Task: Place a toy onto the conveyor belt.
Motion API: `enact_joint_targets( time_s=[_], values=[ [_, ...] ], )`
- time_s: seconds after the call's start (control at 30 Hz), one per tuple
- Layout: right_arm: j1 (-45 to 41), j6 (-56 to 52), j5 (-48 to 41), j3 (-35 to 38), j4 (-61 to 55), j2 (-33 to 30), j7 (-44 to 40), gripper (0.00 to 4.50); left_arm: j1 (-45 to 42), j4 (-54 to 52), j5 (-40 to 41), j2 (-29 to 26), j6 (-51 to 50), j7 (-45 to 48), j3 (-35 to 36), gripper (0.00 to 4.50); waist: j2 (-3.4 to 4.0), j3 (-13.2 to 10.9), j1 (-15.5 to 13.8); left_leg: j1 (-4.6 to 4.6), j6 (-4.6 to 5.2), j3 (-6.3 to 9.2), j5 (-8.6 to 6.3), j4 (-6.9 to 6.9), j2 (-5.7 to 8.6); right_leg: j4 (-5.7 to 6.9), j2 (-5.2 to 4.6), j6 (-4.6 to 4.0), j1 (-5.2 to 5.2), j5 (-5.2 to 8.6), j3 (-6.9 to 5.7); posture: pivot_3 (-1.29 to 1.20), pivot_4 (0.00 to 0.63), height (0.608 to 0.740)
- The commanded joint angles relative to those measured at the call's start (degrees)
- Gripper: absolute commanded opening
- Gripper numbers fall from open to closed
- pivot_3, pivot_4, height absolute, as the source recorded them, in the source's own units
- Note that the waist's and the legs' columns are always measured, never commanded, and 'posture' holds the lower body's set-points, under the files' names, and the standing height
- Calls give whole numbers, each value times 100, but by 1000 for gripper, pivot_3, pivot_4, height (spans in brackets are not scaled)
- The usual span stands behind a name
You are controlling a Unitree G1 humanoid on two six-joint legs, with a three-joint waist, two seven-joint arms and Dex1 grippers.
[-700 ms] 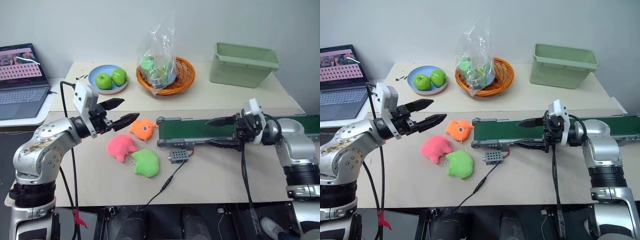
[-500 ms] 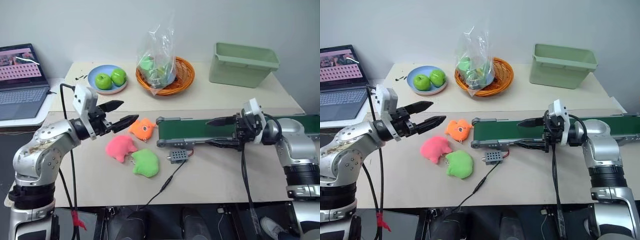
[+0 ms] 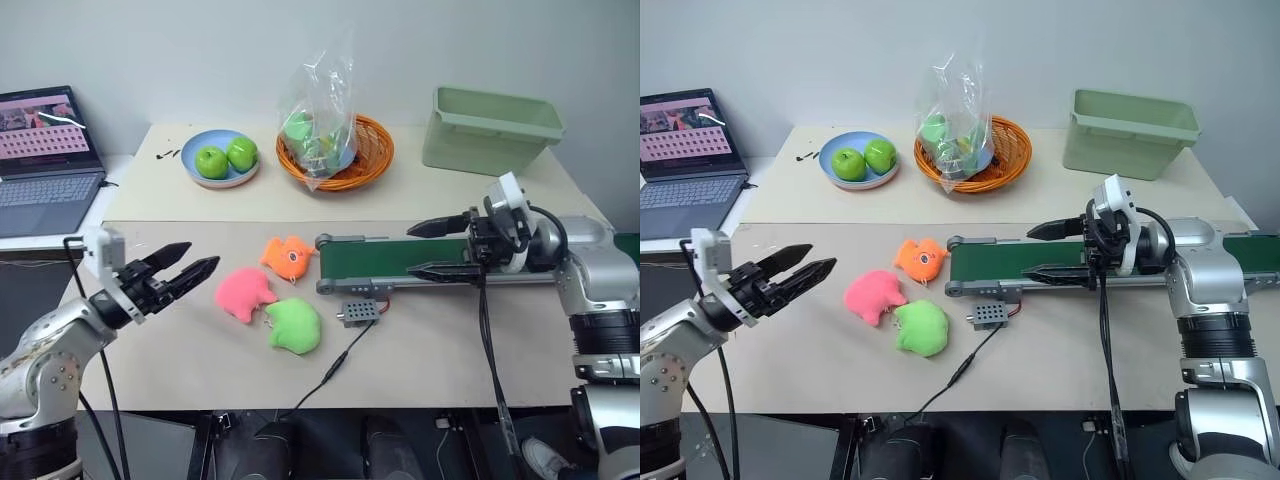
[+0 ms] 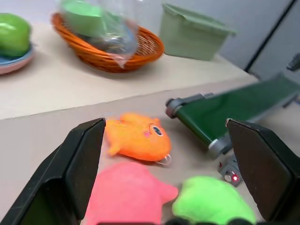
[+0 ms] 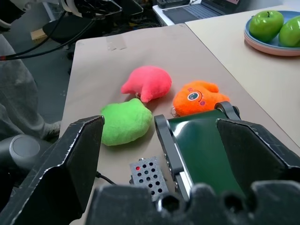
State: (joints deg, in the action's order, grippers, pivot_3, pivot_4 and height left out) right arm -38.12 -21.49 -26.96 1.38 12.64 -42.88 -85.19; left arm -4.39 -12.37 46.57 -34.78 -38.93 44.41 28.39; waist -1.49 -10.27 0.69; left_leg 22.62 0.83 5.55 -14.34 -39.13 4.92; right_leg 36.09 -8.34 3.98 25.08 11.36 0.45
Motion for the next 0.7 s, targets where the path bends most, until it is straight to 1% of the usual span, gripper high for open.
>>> enact_joint_targets(
  time_s=[0.03, 0.1, 0.17, 0.27, 0.4, 0.43, 0.53, 0.6, 0.7],
  values=[
    [-145, 86, -90, 87, -61, -3, -52, 4500, 148, 84, 215, 148, 72, 30, 110, 4386, 0, 0, -1, 0, 0, 0, 0, 0, 0, -1, 0, 0, 0, 0, 0, 0, 150, 740],
    [-139, 111, -80, 85, -55, 16, -36, 4500, 254, 254, 22, 245, 145, -32, -54, 4386, 0, 0, 1, 0, 0, 0, 0, 0, -1, 1, 0, 0, 1, 0, -1, 0, 150, 740],
    [-115, 124, -68, 89, -80, 20, -12, 4500, 340, 367, -283, 278, 77, -214, -366, 4386, 1, 1, 1, -4, -1, 0, 0, 0, -1, 2, 0, 0, -2, 0, 0, 0, 150, 740],
    [-26, 143, -51, 106, -159, -8, 16, 4500, 377, 561, -363, 392, -103, -483, -504, 4386, 1, 1, 1, -10, 0, -1, 0, 2, 0, 2, 0, 0, -8, 0, 1, 0, 150, 740],
    [64, 93, -68, 146, -228, -73, 59, 4500, -31, 1316, 774, 788, -1257, -1396, 274, 4386, 1, 1, 2, -14, 0, 0, 0, 7, -1, 3, 1, 0, -7, 0, 2, 0, 150, 740],
    [79, 87, -68, 151, -244, -85, 69, 4500, -93, 1424, 939, 826, -1463, -1576, 397, 4386, 1, 1, 4, -14, 0, 0, 0, 6, -1, 5, 1, 0, -5, 0, 1, 0, 150, 740],
    [151, 49, -72, 177, -314, -143, 110, 4500, -375, 1933, 1938, 1124, -1930, -2213, 1089, 4386, 0, 2, 18, -16, 0, 0, 0, 6, 0, 7, 1, 0, -6, 0, 4, 0, 150, 740],
    [184, 35, -86, 184, -351, -167, 133, 4500, -443, 2007, 2362, 1223, -2141, -2372, 1275, 4386, -1, 2, 15, -17, 0, 0, 0, 6, 0, 6, 0, 0, -6, 0, 5, 0, 150, 740],
    [199, 27, -101, 185, -374, -182, 157, 4500, -485, 2081, 2691, 1306, -2325, -2600, 1350, 4386, -1, 2, 14, -17, -1, 0, 0, 6, 1, 6, 0, 0, -7, 0, 5, 0, 150, 740]
  ],
)
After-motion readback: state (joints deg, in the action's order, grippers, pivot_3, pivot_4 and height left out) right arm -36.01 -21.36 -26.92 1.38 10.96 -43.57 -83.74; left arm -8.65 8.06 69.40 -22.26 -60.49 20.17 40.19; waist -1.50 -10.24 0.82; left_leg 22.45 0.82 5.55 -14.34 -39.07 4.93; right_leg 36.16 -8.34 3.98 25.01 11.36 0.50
